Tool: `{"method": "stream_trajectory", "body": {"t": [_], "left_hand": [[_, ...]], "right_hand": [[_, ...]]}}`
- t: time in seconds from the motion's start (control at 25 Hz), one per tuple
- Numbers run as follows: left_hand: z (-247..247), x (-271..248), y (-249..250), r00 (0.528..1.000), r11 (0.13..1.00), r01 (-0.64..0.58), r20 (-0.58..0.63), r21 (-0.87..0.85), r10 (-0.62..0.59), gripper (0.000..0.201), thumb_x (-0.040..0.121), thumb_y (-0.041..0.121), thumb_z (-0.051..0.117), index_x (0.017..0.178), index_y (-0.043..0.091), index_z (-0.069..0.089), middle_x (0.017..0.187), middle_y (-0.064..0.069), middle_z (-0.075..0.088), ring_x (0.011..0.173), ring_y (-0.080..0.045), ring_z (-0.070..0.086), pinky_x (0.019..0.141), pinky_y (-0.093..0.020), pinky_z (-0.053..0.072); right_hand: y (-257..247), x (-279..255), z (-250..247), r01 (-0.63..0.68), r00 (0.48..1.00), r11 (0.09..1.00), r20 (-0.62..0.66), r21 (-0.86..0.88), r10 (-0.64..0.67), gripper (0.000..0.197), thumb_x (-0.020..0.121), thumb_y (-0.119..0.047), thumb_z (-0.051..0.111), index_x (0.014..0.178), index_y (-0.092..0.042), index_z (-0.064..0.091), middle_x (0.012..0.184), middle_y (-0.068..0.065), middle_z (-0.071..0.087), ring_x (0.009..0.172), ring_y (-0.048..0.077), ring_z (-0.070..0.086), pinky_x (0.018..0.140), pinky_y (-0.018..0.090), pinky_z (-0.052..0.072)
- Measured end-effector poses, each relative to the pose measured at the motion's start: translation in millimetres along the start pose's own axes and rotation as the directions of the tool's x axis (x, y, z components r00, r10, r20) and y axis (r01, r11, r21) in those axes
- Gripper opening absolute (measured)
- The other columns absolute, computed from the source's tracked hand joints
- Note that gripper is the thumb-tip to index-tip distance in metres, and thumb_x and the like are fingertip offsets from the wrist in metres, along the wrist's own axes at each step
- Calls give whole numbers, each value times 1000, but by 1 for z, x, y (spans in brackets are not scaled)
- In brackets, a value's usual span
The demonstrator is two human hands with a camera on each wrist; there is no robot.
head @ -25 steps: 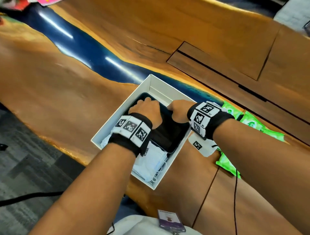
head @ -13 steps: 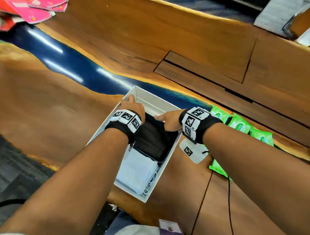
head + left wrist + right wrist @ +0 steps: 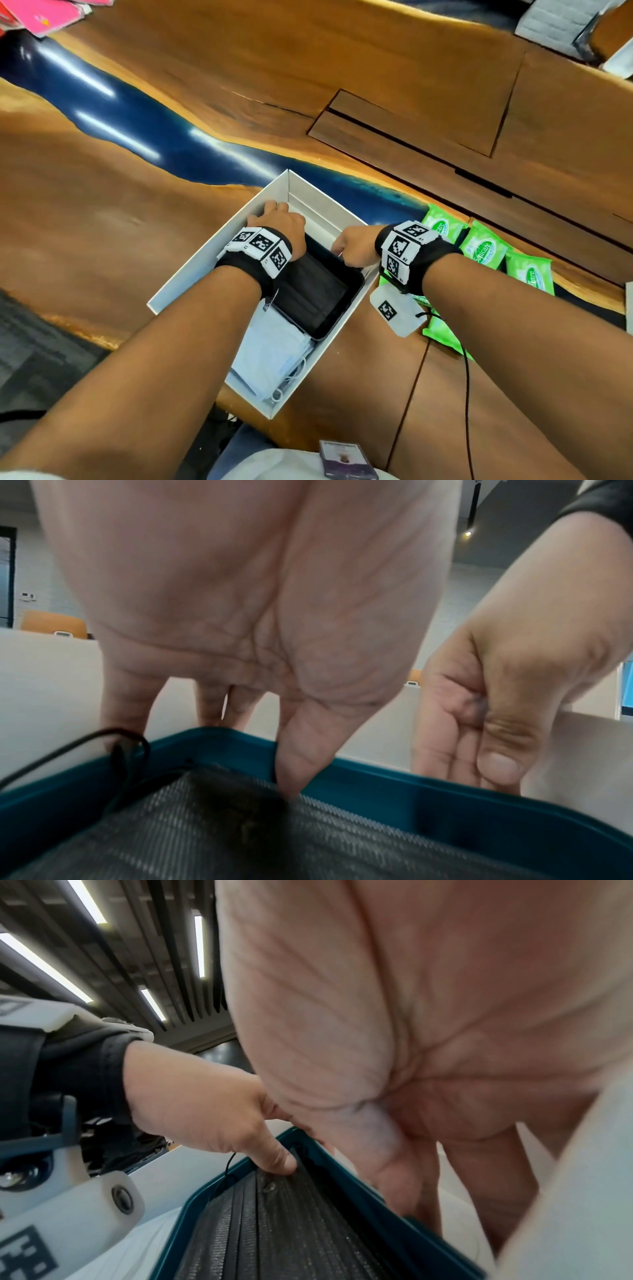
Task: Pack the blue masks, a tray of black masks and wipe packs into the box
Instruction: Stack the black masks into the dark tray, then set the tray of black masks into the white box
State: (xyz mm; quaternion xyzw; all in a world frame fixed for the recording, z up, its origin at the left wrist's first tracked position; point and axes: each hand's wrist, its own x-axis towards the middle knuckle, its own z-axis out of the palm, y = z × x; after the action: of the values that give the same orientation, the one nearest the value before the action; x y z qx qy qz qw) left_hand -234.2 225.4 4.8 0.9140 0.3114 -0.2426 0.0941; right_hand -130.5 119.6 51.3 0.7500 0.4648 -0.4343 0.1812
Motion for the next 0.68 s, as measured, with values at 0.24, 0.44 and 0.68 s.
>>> {"method": "stream_trajectory", "body": {"t": [0.24,0.44,0.68], "left_hand": [[-12,9,-4,999,998,-23,38,-50,25,43,91,16,47,133,10,55,138,-15,48,130,-32,42,111,-39,35],[-4,6,4,999,992,-25,39,127,21,45,92,22,42,136,22,50,138,-10,45,135,-29,34,105,-51,37],[-13,7,20,996,980,-33,84,195,17,49,91,24,41,140,24,46,145,-7,42,140,-29,30,106,-55,34]], "right_hand": [[4,-2,1,2,999,997,-53,80,2,51,93,-1,38,133,-22,60,134,-2,58,121,24,54,104,36,46],[4,5,6,-11,996,996,-83,87,18,37,92,-3,40,121,-2,63,122,14,63,101,27,59,84,33,51],[28,-7,18,122,935,971,-351,204,-44,36,88,-6,46,119,-6,65,125,14,63,114,33,59,97,45,51]]}}
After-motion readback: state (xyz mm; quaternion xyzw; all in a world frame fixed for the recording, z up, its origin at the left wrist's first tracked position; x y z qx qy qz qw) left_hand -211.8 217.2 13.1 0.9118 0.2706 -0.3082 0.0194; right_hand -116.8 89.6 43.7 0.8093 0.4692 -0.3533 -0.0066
